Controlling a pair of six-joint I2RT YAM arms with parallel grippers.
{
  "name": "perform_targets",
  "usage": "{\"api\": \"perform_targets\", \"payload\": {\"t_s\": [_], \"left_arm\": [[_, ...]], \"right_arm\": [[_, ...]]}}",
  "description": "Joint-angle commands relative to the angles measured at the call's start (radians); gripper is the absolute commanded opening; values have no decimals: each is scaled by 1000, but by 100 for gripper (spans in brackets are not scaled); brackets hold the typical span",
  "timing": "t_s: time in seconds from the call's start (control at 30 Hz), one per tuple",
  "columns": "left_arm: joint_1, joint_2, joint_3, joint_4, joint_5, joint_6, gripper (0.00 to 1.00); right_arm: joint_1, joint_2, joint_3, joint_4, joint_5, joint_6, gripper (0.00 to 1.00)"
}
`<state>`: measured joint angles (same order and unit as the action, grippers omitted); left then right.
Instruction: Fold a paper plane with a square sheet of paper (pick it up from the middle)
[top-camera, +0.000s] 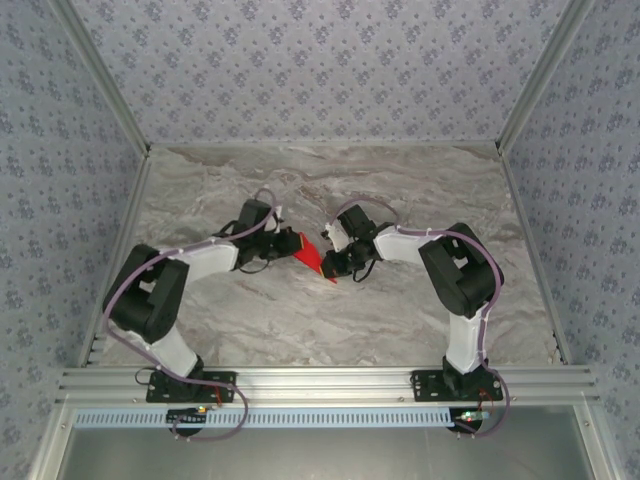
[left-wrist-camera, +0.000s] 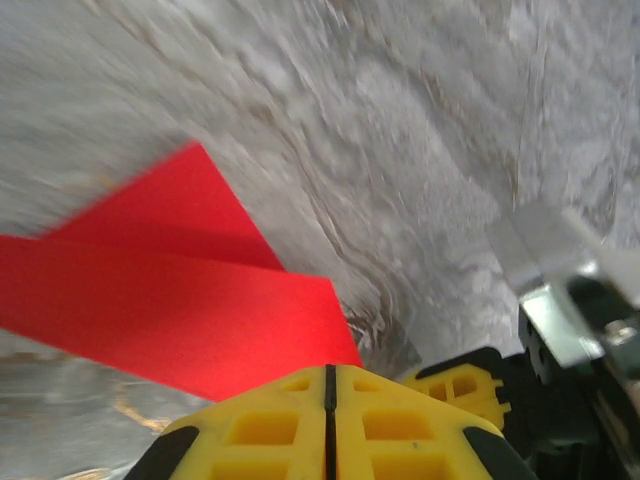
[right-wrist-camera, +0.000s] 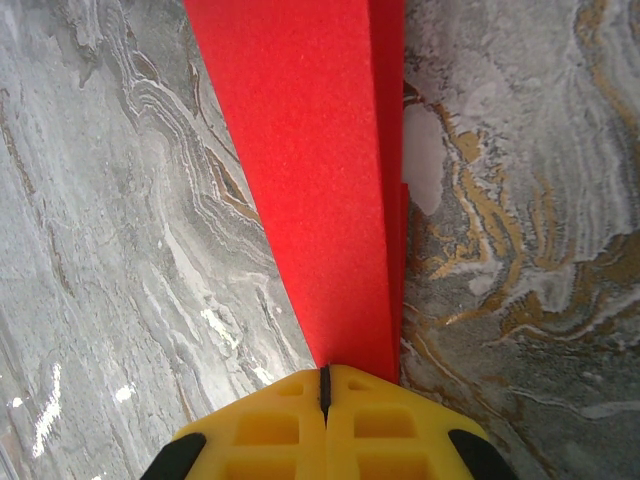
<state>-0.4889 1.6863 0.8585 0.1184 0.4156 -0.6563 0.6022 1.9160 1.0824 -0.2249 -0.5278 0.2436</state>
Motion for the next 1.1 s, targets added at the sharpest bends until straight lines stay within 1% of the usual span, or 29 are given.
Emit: {"api": "perform_targets", "payload": {"t_s": [0.0,0.1,0.23,0.37,0.57,0.8,0.93,1.07], "left_arm": [[-20,88,48,35,14,-18,8],[-24,137,63,44,-2,-25,8],[-17,165,50,60,-60,-25,7],[12,170,11,80,-119,-45,7],[109,157,-66,115,-162,-60,7],[222,144,-59,45,-204,3,7],[251,113,-32,4,-192,37,7],[236,26,-46,30,-102,11,7]], "right_arm": [[-2,71,-52,-137,74,-8,0],[-2,71,-54,-136,73,-9,0],[-2,73,-58,-135,72,-12,0],[-4,80,-59,-136,71,-14,0],[-4,83,-62,-135,68,-17,0],[-5,81,-60,-138,67,-18,0],[-4,81,-55,-138,64,-17,0],[-1,79,-47,-135,59,-11,0]]}}
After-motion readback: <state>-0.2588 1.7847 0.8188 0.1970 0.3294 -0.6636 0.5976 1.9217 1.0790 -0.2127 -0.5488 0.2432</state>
